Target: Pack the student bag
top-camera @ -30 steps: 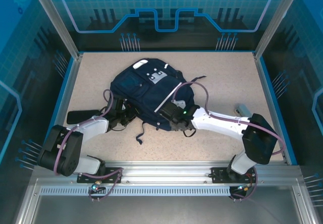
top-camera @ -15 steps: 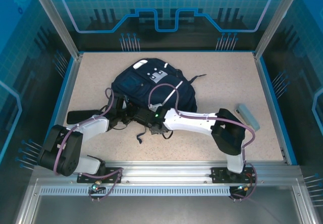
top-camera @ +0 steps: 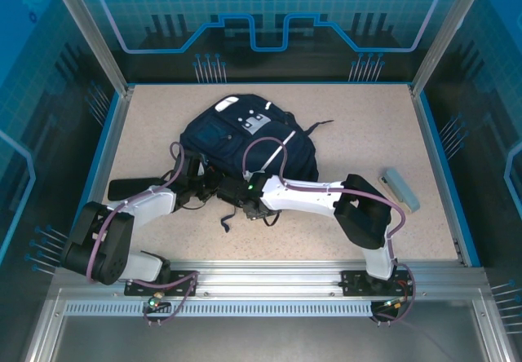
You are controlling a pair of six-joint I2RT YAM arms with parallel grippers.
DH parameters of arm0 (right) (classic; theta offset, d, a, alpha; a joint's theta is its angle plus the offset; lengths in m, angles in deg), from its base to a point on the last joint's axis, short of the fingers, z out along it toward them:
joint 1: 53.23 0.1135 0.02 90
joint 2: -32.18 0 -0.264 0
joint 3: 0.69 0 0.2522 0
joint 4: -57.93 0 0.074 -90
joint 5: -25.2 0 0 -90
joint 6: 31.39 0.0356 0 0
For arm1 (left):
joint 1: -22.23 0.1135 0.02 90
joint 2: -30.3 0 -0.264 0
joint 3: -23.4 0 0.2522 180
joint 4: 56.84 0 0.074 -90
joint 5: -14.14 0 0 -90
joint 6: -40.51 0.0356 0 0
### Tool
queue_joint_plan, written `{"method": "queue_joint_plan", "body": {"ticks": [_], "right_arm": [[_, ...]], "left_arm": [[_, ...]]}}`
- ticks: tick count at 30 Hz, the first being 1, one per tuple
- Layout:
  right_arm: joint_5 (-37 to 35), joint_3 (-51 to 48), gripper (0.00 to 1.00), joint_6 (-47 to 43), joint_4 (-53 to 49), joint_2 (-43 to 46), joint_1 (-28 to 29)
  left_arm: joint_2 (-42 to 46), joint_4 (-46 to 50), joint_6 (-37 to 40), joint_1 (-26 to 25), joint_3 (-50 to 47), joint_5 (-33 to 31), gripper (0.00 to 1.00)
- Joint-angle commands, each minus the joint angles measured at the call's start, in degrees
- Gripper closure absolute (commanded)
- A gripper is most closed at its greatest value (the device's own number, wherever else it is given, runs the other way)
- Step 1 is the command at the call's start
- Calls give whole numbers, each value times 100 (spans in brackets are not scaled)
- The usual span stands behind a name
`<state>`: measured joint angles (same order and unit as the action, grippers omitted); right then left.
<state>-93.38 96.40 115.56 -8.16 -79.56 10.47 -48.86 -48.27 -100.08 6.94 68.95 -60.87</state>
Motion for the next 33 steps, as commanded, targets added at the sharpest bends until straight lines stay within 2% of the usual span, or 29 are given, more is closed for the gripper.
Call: {"method": "queue_joint_plan", "body": {"ticks": [1, 5, 10, 16, 22, 33], "right_arm": [[-310, 144, 69, -13, -242, -95, 11], [-502, 333, 64, -227, -286, -292, 15], [-661, 540, 64, -396, -301, -572, 19], [-855, 386, 74, -244, -422, -349, 16], [-791, -107, 91, -176, -312, 188, -14], [-618, -636, 96, -327, -116, 499, -280]], "left_arm": [[-38, -167, 188, -71, 266, 279, 100], [-43, -182, 170, -71, 267, 294, 100], [-56, -157, 154, -71, 293, 320, 100], [-30, 18, 159, -71, 310, 134, 100], [-29, 250, 254, -71, 380, -99, 100], [-8, 394, 314, -62, 415, -216, 100]]}}
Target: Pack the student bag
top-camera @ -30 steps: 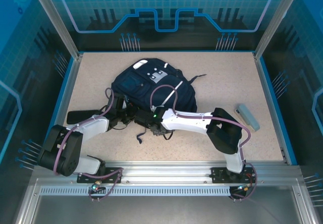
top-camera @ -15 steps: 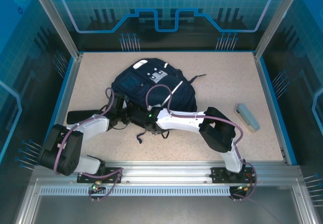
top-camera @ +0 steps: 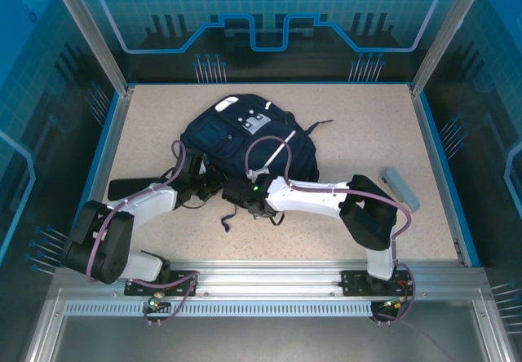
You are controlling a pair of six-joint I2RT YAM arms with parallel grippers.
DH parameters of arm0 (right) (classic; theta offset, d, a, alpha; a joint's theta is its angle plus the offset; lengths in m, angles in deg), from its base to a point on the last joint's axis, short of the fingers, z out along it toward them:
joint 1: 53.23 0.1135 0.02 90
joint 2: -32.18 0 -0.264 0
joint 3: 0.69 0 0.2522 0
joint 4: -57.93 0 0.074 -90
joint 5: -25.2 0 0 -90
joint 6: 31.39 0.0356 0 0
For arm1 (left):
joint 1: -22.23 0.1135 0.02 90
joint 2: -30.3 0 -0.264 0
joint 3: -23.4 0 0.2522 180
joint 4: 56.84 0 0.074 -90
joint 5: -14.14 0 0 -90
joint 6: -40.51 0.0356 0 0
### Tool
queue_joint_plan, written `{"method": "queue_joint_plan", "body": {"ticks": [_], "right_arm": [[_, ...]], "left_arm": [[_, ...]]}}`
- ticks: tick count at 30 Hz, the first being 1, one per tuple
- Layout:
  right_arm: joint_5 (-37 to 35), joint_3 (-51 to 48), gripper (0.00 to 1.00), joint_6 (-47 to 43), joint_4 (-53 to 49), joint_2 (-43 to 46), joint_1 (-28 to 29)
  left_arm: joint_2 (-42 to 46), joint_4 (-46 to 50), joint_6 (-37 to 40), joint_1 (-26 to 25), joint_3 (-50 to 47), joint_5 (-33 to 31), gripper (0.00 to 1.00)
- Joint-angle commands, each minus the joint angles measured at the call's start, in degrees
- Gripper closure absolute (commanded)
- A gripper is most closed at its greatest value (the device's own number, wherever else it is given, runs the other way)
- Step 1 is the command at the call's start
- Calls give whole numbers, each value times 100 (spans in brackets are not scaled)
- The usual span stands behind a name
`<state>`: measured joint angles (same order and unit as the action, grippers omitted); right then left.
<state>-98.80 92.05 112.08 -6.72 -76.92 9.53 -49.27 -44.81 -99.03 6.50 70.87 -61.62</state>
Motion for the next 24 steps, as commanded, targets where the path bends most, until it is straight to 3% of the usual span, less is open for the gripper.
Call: {"method": "queue_joint_plan", "body": {"ticks": [1, 9, 14, 21, 24], "right_arm": [[-104, -262, 96, 33, -264, 298, -219], [-275, -1289, 97, 176, -307, 1173, -809], [1326, -1779, 100, -977, 948, 1786, -1369], [2916, -1437, 100, -2051, 1765, 1611, -1264], [3576, -1248, 100, -2105, 2162, 1367, -1232]], "left_arm": [[46, 94, 223, -18, 230, -181, 100], [57, 347, 408, 119, 267, -527, 100], [-66, 366, 509, 300, 429, -527, 100], [-436, 405, 850, 682, 914, -583, 100], [-534, 516, 961, 790, 1115, -575, 82]]}}
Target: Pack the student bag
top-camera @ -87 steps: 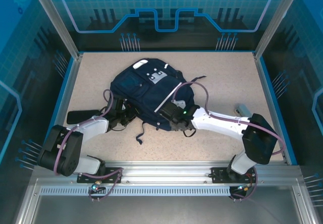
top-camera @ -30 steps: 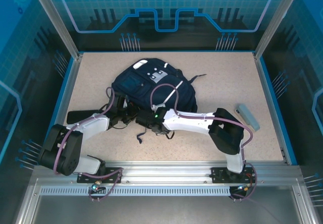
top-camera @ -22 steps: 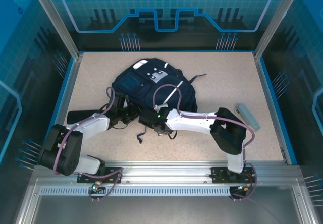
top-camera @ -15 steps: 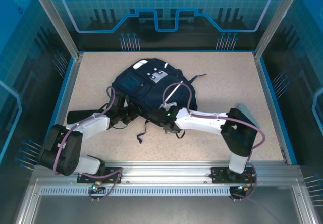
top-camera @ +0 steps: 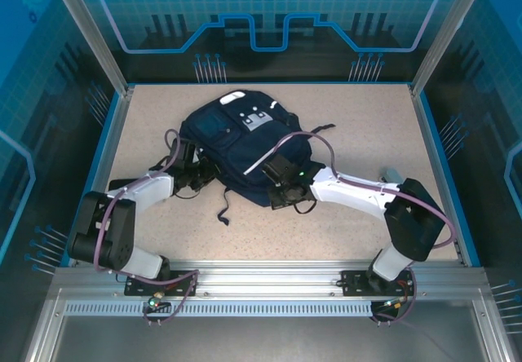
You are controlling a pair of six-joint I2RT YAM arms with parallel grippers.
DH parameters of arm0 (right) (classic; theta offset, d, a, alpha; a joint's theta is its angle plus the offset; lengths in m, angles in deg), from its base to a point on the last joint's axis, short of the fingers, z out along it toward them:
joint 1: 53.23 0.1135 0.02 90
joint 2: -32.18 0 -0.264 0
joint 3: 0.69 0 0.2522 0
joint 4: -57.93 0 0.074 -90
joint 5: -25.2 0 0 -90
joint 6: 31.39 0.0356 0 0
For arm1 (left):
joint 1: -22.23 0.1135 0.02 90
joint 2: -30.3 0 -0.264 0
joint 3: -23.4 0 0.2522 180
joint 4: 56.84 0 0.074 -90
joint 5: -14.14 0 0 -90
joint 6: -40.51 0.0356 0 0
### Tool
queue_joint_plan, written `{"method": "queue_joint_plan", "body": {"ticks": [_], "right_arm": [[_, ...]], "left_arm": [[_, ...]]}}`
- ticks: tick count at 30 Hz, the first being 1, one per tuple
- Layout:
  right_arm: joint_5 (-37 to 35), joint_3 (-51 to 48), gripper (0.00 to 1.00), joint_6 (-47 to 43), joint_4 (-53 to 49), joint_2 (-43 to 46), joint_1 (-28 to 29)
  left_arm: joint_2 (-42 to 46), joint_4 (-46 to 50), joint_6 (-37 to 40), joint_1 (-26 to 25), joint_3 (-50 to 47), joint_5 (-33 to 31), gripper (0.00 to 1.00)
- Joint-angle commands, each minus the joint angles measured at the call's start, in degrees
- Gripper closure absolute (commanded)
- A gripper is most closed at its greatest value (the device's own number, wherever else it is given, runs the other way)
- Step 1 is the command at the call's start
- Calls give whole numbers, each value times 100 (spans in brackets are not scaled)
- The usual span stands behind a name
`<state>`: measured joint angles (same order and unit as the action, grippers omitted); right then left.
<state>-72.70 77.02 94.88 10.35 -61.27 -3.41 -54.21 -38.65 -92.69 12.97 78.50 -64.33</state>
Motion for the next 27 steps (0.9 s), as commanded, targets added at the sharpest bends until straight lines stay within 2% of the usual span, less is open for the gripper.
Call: {"method": "queue_joint_plan", "body": {"ticks": [1, 5, 8, 11, 18, 27], "right_arm": [[1139, 320, 100, -380, 613, -300, 78], [1494, 743, 100, -353, 996, -804, 169], [1648, 1148, 100, -405, 1033, -1179, 260], [1763, 1483, 100, -435, 1046, -1473, 309], [1808, 1732, 100, -384, 966, -1634, 310], [1862, 1552, 100, -272, 899, -1476, 318]], "left_arm": [[-4, -25, 347, 159, 390, -332, 74], [444, 428, 130, 183, 304, -523, 49], [955, 834, -114, 196, 68, -699, 39], [1552, 952, -485, 196, -320, -637, 33], [2410, 413, -1673, 179, -1198, 155, 29], [1985, -36, -2317, -18, -1458, 390, 38]]}}
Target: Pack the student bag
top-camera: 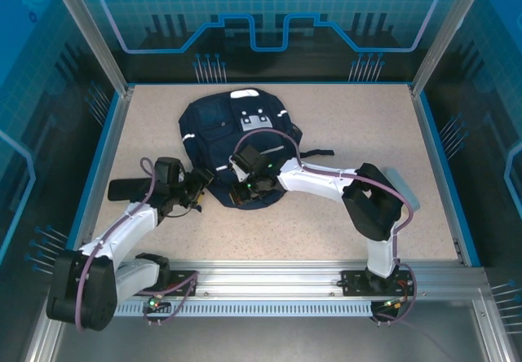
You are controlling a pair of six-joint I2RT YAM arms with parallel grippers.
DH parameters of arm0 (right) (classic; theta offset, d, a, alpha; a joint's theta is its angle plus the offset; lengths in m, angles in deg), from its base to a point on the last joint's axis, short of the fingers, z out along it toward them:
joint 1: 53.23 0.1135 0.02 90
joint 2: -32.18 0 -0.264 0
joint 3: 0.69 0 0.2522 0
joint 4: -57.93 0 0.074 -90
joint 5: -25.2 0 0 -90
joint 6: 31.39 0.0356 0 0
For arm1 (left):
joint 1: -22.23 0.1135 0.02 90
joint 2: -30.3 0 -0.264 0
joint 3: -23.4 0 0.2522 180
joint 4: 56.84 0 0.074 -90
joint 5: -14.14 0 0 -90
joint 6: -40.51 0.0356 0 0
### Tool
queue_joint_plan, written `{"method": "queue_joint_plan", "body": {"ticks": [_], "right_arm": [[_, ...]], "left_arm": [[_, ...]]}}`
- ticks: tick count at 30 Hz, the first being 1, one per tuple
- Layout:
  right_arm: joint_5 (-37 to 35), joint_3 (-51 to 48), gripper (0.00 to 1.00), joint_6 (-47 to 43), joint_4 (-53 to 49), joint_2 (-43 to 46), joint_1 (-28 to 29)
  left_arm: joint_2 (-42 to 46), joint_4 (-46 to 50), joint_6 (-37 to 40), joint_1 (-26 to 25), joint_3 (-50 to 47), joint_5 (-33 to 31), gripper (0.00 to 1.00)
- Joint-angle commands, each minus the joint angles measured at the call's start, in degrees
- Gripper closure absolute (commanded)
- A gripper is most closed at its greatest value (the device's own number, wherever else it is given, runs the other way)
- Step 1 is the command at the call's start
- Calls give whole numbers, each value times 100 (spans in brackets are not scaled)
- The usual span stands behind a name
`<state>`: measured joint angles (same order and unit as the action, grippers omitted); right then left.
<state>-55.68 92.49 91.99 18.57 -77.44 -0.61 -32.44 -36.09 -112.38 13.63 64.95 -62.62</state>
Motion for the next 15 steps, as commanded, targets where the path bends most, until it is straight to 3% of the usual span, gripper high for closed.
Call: {"method": "queue_joint_plan", "body": {"ticks": [1, 9, 15], "right_arm": [[167, 4, 100, 19, 75, 147, 46], [-39, 101, 100, 42, -309, 208, 116], [-1027, 489, 100, 379, -1550, 98, 151]], "left_arm": [[-283, -398, -365, -102, -114, 247, 39], [-854, -866, -461, -263, -85, 313, 55], [-944, -753, -396, -265, -140, -38, 76]]}}
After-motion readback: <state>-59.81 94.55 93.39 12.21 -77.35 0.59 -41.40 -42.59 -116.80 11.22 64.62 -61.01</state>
